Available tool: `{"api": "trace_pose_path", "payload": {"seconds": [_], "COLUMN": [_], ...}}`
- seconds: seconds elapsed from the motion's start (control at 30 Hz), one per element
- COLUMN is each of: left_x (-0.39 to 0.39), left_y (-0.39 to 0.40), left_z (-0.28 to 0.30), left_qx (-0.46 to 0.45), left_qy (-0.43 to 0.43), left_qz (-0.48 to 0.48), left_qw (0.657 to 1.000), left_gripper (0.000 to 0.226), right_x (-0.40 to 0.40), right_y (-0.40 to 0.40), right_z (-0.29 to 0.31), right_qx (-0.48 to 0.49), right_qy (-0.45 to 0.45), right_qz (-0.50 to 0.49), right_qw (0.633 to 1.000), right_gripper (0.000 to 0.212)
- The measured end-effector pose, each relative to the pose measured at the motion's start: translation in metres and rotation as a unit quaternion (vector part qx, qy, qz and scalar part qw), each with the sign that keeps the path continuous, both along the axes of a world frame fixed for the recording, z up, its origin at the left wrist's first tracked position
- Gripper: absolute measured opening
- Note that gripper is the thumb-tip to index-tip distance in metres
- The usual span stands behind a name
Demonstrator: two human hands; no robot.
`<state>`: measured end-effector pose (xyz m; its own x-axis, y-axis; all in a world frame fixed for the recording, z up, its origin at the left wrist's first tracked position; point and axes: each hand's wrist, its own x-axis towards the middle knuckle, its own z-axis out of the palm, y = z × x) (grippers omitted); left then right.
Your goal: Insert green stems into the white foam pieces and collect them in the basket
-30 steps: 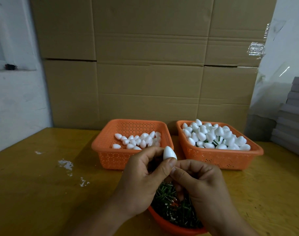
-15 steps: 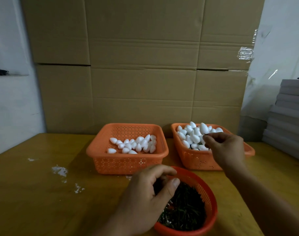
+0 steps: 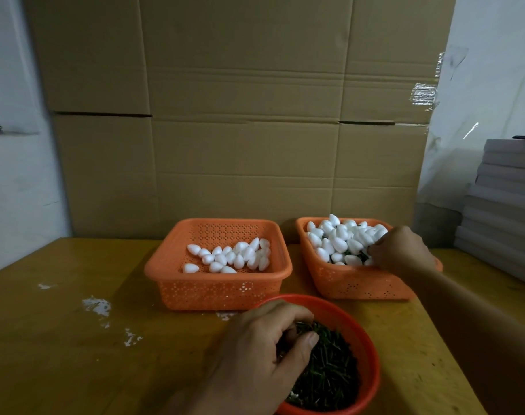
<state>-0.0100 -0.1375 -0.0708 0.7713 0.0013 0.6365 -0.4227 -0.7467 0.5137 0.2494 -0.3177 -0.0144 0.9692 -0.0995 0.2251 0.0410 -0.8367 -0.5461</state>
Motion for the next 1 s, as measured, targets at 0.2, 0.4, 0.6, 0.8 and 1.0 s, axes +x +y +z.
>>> {"api": "trace_pose_path", "payload": {"seconds": [0.2, 0.4, 0.6, 0.8, 1.0], "left_x": [0.001, 0.002, 0.001, 0.001, 0.004], "left_y": [0.000, -0.001, 0.000, 0.001, 0.003], "left_z": [0.000, 0.000, 0.001, 0.000, -0.003], "left_qx": [0.009, 0.005, 0.004, 0.000, -0.012], "left_qy": [-0.002, 0.014, 0.020, 0.017, -0.003], "left_qz": [-0.005, -0.015, -0.020, -0.033, -0.022], "left_qw": [1.000, 1.000, 1.000, 0.999, 1.000], "left_gripper": [0.028, 0.019, 0.011, 0.015, 0.041], "right_x": [0.005, 0.008, -0.014, -0.064, -0.129], "right_y": [-0.004, -0.007, -0.011, -0.003, 0.010], "right_z": [-0.001, -0.005, -0.010, 0.000, 0.000], "right_qx": [0.033, 0.077, 0.148, 0.232, 0.354], "right_qy": [-0.001, -0.010, -0.090, -0.105, -0.020], "right_qz": [0.007, 0.004, 0.023, 0.094, 0.194], "right_qw": [0.999, 0.997, 0.985, 0.962, 0.915], "right_gripper": [0.024, 0.019, 0.030, 0.024, 0.039]}}
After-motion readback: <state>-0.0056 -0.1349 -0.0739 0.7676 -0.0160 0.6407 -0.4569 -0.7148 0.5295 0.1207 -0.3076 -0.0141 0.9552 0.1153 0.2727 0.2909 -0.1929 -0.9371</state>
